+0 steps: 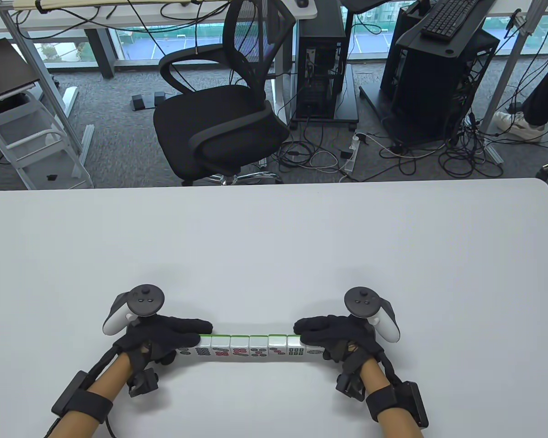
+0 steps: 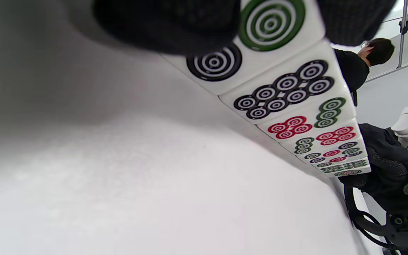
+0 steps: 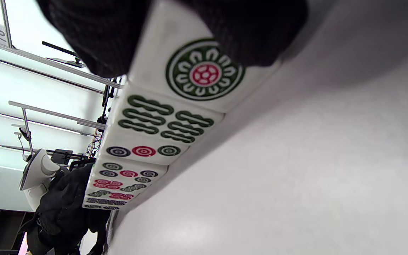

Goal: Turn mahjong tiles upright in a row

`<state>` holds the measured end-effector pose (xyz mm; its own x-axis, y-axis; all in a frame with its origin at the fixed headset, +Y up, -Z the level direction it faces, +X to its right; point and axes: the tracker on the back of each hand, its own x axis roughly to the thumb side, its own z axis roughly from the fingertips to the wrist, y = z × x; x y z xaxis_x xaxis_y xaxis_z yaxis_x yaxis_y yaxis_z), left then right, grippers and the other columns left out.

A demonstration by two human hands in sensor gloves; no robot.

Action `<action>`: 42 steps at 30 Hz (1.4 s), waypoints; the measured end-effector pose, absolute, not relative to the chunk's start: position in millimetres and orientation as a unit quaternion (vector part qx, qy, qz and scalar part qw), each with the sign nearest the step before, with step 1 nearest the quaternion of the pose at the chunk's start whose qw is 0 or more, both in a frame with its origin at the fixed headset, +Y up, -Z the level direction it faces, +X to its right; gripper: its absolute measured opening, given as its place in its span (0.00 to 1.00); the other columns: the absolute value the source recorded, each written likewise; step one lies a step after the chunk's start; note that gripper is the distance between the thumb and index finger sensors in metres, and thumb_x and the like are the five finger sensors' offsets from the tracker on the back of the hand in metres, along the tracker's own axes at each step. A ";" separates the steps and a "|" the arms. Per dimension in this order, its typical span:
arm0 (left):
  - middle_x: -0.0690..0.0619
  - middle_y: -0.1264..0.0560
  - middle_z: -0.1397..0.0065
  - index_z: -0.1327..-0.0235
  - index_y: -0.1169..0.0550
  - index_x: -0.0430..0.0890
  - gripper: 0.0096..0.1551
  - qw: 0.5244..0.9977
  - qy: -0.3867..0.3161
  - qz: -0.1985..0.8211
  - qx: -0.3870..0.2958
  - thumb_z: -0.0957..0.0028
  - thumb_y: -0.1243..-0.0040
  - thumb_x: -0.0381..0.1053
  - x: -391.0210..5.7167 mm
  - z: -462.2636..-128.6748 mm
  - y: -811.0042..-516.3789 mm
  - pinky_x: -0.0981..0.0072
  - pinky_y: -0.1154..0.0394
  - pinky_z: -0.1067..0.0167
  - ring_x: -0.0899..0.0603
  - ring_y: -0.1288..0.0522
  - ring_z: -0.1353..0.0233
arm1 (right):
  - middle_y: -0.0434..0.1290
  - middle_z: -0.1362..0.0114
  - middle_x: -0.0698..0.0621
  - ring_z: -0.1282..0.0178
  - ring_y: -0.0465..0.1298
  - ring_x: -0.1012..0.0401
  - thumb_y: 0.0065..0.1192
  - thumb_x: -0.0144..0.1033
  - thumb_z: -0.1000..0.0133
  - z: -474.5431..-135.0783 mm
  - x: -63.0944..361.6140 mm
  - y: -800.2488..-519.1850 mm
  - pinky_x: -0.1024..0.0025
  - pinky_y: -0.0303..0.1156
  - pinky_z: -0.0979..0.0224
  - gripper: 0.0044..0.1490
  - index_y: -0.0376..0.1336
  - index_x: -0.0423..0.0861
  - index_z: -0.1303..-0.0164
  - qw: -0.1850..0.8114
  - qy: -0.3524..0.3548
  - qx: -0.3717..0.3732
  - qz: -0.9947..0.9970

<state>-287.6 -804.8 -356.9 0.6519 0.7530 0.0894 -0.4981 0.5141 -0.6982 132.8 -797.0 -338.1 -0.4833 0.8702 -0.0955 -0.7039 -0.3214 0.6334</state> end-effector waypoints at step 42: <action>0.70 0.73 0.18 0.29 0.56 0.74 0.53 0.976 -0.170 0.065 0.119 0.67 0.50 0.78 -334.1 -238.1 -712.3 0.39 0.68 0.17 0.47 0.73 0.13 | 0.16 0.21 0.50 0.26 0.20 0.38 0.48 0.65 0.48 -215.6 173.1 -713.5 0.29 0.26 0.26 0.53 0.26 0.64 0.26 0.145 -0.158 0.164 0.963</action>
